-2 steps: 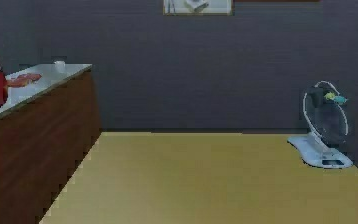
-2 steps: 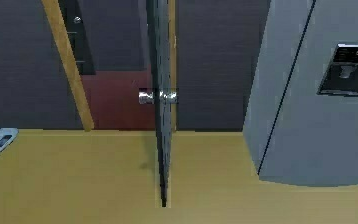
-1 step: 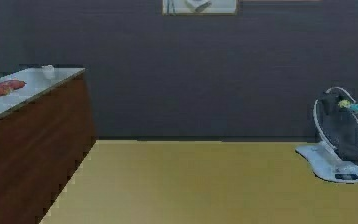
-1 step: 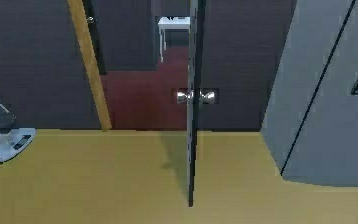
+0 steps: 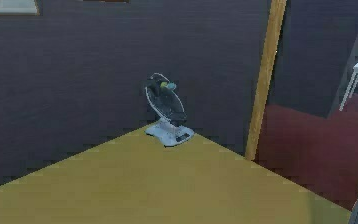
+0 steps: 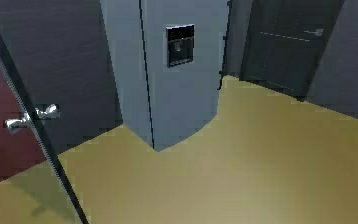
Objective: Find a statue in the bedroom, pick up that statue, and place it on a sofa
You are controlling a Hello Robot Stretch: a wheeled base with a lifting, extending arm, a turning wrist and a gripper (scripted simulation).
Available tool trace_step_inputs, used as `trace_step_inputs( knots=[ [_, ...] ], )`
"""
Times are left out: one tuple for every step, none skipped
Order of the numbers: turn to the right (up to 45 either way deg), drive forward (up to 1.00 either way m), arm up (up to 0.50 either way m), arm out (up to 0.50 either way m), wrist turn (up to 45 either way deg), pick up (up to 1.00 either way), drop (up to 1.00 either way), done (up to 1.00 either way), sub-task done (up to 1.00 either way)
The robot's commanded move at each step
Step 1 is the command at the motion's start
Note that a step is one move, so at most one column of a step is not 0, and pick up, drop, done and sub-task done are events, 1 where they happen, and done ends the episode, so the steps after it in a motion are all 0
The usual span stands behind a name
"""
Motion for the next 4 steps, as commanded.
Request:
trace_step_inputs(
  knots=[
    [0.0, 0.4, 0.0, 0.0, 0.0, 0.0, 0.0, 0.0, 0.0],
    [27.0, 0.0, 0.0, 0.0, 0.0, 0.0, 0.0, 0.0, 0.0],
    [0.0, 0.5, 0.0, 0.0, 0.0, 0.0, 0.0, 0.0, 0.0],
    [24.0, 0.0, 0.0, 0.0, 0.0, 0.0, 0.0, 0.0, 0.0]
  ],
)
